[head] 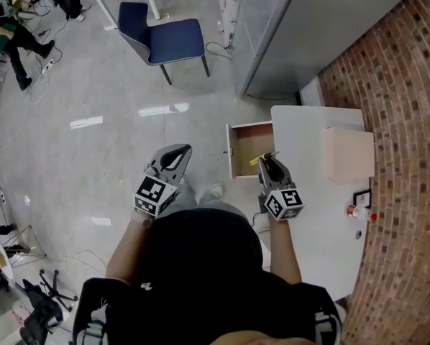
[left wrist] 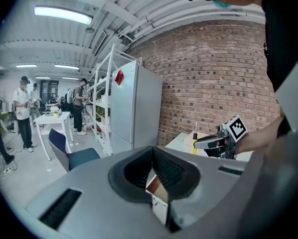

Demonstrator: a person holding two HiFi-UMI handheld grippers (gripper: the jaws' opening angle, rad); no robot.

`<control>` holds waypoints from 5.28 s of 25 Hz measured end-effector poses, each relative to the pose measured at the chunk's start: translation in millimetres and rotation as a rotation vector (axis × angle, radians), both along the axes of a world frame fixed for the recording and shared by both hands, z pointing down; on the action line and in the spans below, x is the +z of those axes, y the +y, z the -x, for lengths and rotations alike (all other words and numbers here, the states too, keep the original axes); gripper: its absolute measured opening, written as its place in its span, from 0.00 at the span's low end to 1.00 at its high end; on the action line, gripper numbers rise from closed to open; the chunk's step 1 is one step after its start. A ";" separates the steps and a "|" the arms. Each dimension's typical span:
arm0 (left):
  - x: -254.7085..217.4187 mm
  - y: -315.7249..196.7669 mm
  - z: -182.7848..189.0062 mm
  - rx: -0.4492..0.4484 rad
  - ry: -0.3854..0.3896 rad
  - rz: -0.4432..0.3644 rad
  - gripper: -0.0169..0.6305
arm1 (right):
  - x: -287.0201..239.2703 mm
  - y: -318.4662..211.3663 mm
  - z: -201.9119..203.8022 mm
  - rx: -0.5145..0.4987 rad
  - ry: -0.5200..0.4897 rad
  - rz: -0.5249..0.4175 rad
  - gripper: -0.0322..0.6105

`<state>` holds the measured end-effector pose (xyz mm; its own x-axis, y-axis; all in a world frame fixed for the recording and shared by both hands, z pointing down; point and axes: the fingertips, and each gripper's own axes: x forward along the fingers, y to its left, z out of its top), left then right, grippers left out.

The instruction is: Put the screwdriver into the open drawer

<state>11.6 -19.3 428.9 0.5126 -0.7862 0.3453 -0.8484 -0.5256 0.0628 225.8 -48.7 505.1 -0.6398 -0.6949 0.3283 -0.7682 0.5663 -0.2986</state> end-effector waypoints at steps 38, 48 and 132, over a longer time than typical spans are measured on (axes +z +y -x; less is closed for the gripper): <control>143.3 -29.8 94.6 -0.070 -0.032 0.359 0.03 | 343.3 -69.8 42.0 0.044 0.214 0.583 0.18; 181.2 -7.1 99.4 -0.131 0.004 0.461 0.03 | 427.4 -59.6 27.2 0.077 0.276 0.734 0.18; 49.7 -55.4 97.0 -0.088 0.055 0.119 0.03 | 33.1 -63.3 129.9 -0.139 0.086 0.123 0.06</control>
